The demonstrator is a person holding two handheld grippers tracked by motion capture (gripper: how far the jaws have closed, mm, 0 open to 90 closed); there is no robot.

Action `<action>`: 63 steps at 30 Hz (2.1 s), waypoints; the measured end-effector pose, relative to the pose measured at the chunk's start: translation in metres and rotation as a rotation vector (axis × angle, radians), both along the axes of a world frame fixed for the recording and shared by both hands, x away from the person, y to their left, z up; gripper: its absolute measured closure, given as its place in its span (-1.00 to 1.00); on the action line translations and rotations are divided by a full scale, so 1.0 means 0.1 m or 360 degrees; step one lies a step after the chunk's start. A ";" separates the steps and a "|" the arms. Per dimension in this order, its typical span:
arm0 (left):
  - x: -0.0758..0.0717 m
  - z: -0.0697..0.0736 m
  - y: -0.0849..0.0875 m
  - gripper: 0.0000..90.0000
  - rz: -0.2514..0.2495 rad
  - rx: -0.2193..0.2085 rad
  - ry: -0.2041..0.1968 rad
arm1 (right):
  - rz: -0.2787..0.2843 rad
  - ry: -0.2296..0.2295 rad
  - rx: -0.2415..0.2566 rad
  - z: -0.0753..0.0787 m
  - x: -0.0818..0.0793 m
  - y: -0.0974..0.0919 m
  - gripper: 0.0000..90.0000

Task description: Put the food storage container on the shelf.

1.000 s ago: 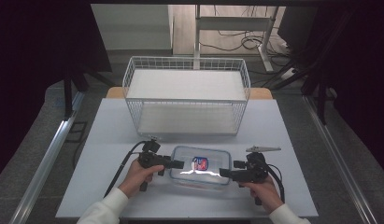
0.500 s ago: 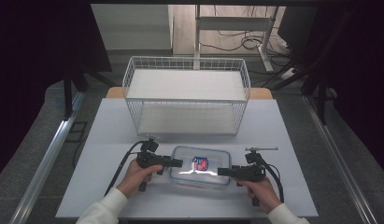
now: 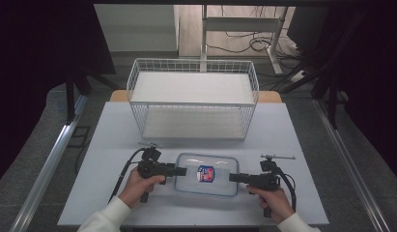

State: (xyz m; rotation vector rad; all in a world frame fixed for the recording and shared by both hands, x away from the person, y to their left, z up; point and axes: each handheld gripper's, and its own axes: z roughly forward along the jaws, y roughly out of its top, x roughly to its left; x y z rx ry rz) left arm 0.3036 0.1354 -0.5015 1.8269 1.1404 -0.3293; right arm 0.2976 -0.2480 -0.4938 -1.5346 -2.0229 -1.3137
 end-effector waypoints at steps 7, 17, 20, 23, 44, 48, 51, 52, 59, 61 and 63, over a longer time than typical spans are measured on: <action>-0.12 0.06 0.00 -0.04 0.0005 0.0026 -0.0069 | -0.0012 -0.0017 0.0010 0.04 -0.09 -0.01 0.12; -0.15 0.09 -0.01 0.00 0.0016 0.0015 -0.0090 | -0.0036 -0.0028 0.0010 0.08 -0.15 -0.02 0.13; -0.15 0.11 -0.01 0.01 0.0008 0.0020 -0.0096 | -0.0042 -0.0056 0.0002 0.10 -0.16 -0.02 0.13; -0.15 0.12 -0.01 0.01 0.0021 0.0012 -0.0095 | -0.0037 -0.0070 -0.0001 0.11 -0.16 -0.02 0.14; -0.05 0.26 0.10 0.02 0.0062 0.0005 -0.0156 | -0.0019 -0.0168 0.0016 0.21 -0.02 0.07 0.14; 0.00 0.28 0.14 0.02 0.0080 -0.0002 -0.0164 | -0.0003 -0.0195 0.0012 0.25 0.06 0.11 0.14; 0.05 0.29 0.17 0.02 0.0091 -0.0009 -0.0165 | 0.0010 -0.0221 -0.0003 0.29 0.13 0.15 0.15; 0.07 0.29 0.19 0.02 0.0093 -0.0011 -0.0170 | 0.0018 -0.0232 -0.0008 0.30 0.16 0.16 0.15; 0.24 0.34 0.29 0.03 0.0135 -0.0023 -0.0193 | 0.0048 -0.0260 -0.0011 0.37 0.39 0.26 0.15; 0.29 0.36 0.31 0.03 0.0146 -0.0030 -0.0198 | 0.0053 -0.0273 -0.0011 0.39 0.46 0.29 0.15; 0.35 0.37 0.34 0.02 0.0147 -0.0025 -0.0210 | 0.0062 -0.0285 -0.0016 0.41 0.53 0.32 0.15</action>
